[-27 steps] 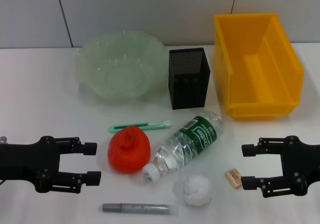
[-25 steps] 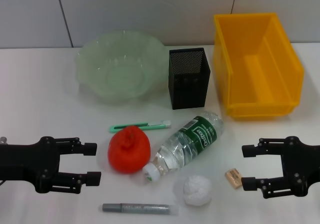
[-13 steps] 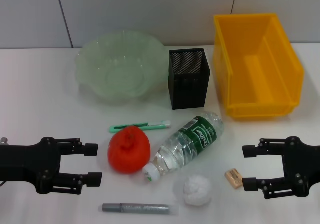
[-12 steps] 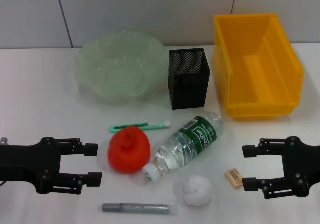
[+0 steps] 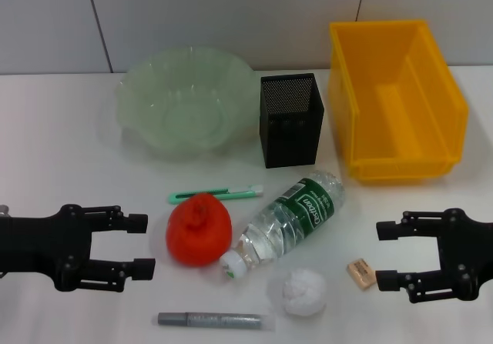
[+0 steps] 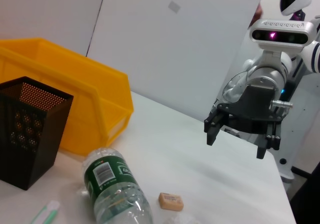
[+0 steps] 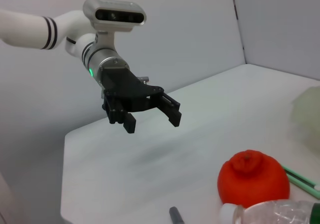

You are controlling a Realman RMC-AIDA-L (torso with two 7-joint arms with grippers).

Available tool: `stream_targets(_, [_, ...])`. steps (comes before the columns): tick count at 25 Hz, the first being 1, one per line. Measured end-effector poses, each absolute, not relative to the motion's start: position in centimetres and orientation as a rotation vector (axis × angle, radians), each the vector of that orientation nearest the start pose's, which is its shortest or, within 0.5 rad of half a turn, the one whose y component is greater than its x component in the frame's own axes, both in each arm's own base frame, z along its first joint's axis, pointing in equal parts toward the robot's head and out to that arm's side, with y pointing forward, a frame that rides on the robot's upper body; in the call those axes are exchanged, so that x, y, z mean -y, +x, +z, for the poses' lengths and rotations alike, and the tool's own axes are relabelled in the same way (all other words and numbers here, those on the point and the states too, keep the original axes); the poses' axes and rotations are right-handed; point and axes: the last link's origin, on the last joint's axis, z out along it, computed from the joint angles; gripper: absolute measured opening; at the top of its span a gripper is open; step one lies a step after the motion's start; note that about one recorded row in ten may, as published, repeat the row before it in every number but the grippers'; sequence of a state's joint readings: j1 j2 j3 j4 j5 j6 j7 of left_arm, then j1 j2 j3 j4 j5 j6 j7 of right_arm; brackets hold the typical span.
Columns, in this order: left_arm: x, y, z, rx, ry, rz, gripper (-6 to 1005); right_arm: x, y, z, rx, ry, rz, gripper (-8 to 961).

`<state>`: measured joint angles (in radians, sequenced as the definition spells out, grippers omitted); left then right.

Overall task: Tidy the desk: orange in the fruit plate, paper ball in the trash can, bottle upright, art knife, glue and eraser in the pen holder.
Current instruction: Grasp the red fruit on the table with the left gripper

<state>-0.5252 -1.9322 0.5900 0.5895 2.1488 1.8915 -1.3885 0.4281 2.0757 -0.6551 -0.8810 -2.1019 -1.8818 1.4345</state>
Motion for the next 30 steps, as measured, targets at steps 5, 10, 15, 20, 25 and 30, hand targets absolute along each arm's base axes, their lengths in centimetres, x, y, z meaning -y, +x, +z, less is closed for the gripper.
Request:
stream_targets(5, [-30.4,-28.1,4.7,0.646,-2.902,-0.678,809,-28.1,26.6,4.3,-0.547,-2.931,0.661,784])
stream_targets(10, [-32.0,-27.7,3.0,0.619,-2.808,-0.66,809,-27.8,26.5,5.3,-0.518,-2.927,0.663,783])
stream_targets(15, [-32.9,-27.4,1.0,0.588,-2.752,-0.614,809,-27.6,26.5,5.4,-0.517,-2.93,0.671,783])
stream_targets(20, [-32.9,-28.1,-0.4,0.595,-2.727,-0.586,808,-27.5,26.5,5.4,-0.521,-2.93,0.673,782])
stream_targets(25, [-32.4,-29.1,-1.6,0.581,-2.674,-0.606,808,-27.4,26.5,5.3,-0.523,-2.933,0.68,782])
stream_targets(30, [-31.8,-30.1,-3.2,0.558,-2.633,-0.594,808,-27.4,26.4,5.2,-0.529,-2.94,0.68,781])
